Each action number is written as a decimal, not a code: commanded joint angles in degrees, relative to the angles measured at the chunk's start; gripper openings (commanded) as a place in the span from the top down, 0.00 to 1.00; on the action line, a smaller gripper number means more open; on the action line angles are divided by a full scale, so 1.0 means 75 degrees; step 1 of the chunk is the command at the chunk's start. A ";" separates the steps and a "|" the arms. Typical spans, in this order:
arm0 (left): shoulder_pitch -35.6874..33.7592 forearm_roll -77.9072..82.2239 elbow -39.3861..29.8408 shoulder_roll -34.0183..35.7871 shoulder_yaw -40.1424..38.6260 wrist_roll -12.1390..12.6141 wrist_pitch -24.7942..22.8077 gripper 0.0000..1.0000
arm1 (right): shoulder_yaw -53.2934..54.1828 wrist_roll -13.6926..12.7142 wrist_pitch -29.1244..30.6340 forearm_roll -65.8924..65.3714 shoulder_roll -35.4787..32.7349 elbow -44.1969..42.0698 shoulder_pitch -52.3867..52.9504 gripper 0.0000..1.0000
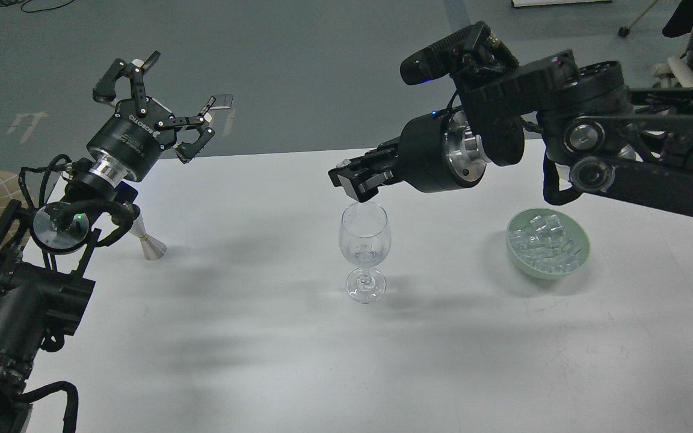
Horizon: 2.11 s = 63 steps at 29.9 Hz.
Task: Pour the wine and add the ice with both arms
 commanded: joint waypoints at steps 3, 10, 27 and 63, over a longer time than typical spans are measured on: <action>0.0001 -0.0002 0.0000 0.0011 -0.0001 0.0000 0.0000 0.02 | -0.0002 -0.0081 0.0000 0.0000 0.0002 0.0016 -0.0001 1.00; 0.0001 -0.0002 0.0000 0.0011 -0.0001 0.0000 0.0000 0.02 | -0.0119 -0.0198 0.0000 -0.0012 0.0002 0.0004 -0.0106 1.00; -0.0011 -0.0013 0.0000 0.0011 -0.0025 0.0000 0.0000 0.02 | -0.0307 -0.0432 0.0000 -0.0024 0.0014 -0.0066 -0.0411 1.00; -0.0011 -0.0013 0.0011 0.0023 -0.0048 -0.0012 0.0000 0.02 | -0.0178 -0.0468 0.0000 -0.0012 0.0237 -0.0066 -0.0446 0.38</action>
